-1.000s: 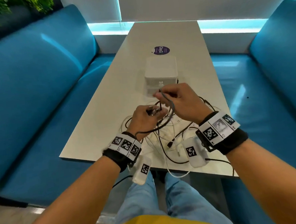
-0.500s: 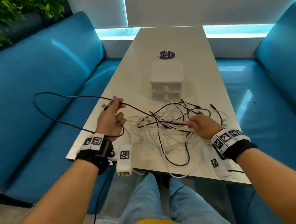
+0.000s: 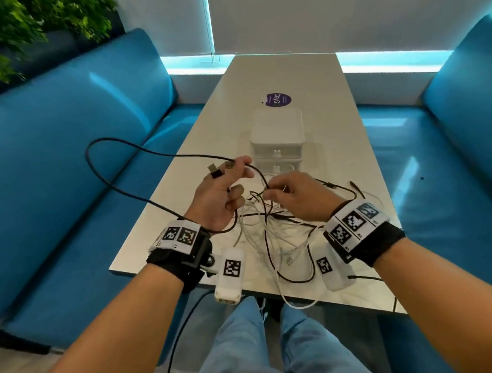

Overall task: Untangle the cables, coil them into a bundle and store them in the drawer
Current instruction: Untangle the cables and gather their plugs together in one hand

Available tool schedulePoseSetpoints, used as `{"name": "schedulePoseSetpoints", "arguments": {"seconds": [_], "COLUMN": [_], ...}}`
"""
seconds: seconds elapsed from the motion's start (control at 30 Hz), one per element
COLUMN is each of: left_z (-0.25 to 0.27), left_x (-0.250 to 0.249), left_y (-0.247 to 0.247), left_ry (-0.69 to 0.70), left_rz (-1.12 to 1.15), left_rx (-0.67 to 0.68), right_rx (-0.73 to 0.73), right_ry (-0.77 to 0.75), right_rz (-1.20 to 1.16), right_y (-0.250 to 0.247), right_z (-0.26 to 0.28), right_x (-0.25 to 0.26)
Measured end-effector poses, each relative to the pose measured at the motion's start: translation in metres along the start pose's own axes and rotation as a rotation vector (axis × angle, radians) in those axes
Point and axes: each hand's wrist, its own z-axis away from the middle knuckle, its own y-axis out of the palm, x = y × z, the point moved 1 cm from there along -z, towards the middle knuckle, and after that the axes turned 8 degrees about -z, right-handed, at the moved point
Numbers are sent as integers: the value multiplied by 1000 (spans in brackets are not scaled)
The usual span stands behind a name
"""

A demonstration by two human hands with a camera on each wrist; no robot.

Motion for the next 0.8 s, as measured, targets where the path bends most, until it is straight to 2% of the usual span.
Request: {"name": "schedulePoseSetpoints", "arguments": {"seconds": [0.13, 0.2, 0.27, 0.33, 0.47, 0.57, 0.7, 0.8], "left_z": [1, 3, 1, -1, -5, -3, -1, -1], "left_x": [24, 33, 39, 39, 44, 46, 42, 29], "left_y": [10, 21, 28, 30, 21, 14, 6, -6], "left_ry": [-41, -68, -54, -35, -67, -100, -113, -115], "left_rz": [-502, -642, -686, -662, -636, -521, -306, -131], "left_rx": [35, 63, 29, -17, -51, -56, -69, -141], "right_rx": [-45, -91, -156, -175, -21, 77, 22, 1], "right_ry": [-31, -63, -71, -17, 206, 213, 246, 378], "right_rz": [-59, -117, -172, -203, -24, 108, 220, 359], "right_y": [-8, -13, -16, -14, 1, 12, 11, 4], "right_z": [-1, -2, -2, 0, 9, 9, 8, 12], "right_x": [7, 13, 12, -4, -52, -72, -83, -95]}}
